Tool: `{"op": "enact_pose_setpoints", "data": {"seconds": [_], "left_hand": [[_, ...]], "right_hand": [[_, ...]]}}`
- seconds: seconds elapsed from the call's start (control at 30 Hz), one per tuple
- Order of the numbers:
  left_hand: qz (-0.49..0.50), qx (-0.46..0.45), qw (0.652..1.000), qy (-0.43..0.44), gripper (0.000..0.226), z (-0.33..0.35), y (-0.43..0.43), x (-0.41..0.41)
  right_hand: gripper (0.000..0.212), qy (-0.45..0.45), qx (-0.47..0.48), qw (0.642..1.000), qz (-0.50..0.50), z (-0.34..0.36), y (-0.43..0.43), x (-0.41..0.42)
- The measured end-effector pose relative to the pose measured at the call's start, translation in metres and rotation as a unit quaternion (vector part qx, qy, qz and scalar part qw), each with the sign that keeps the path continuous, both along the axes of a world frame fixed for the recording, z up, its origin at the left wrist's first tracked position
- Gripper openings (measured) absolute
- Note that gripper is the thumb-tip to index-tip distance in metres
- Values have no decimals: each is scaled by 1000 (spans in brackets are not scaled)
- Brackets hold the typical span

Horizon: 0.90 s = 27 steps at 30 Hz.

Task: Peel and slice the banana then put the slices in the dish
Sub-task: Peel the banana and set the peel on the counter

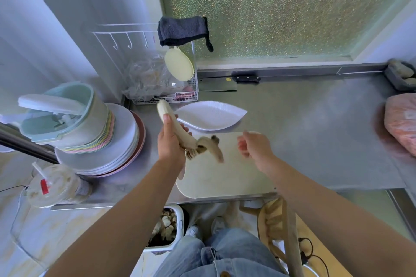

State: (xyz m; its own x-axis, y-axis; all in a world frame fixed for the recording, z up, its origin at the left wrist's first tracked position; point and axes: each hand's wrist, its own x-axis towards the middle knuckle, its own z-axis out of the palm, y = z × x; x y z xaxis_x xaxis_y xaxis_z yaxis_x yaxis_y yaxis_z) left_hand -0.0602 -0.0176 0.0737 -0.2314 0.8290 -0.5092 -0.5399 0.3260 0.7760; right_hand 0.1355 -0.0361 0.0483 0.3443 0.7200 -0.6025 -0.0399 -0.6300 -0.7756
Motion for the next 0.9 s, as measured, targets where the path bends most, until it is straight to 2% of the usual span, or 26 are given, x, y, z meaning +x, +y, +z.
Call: {"op": "enact_pose_setpoints", "data": {"seconds": [0.03,0.1,0.2,0.27,0.43,0.6,0.73,0.8,0.9], "left_hand": [[-33,-13,999,10,39,0,-3,4],[-114,-14,993,33,44,-2,-10,10],[-240,26,968,72,50,-6,-17,16],[-291,55,950,99,54,-8,-19,18],[-294,41,948,113,50,-9,-20,19],[-290,46,946,139,40,-11,-21,23],[-286,51,948,129,40,-11,-24,28],[-293,54,948,114,44,-10,-25,28],[-318,68,940,106,57,-9,-27,26]], "right_hand": [[26,-27,44,998,20,8,6,-3],[28,-18,113,990,78,27,17,-13],[28,50,140,974,169,47,29,-29],[26,47,155,969,185,51,32,-34],[24,56,181,970,153,46,31,-28],[22,-80,244,957,132,41,30,-32],[25,-162,282,935,140,38,30,-30],[25,-157,270,942,122,37,30,-30],[25,-89,218,967,96,39,30,-31]]}}
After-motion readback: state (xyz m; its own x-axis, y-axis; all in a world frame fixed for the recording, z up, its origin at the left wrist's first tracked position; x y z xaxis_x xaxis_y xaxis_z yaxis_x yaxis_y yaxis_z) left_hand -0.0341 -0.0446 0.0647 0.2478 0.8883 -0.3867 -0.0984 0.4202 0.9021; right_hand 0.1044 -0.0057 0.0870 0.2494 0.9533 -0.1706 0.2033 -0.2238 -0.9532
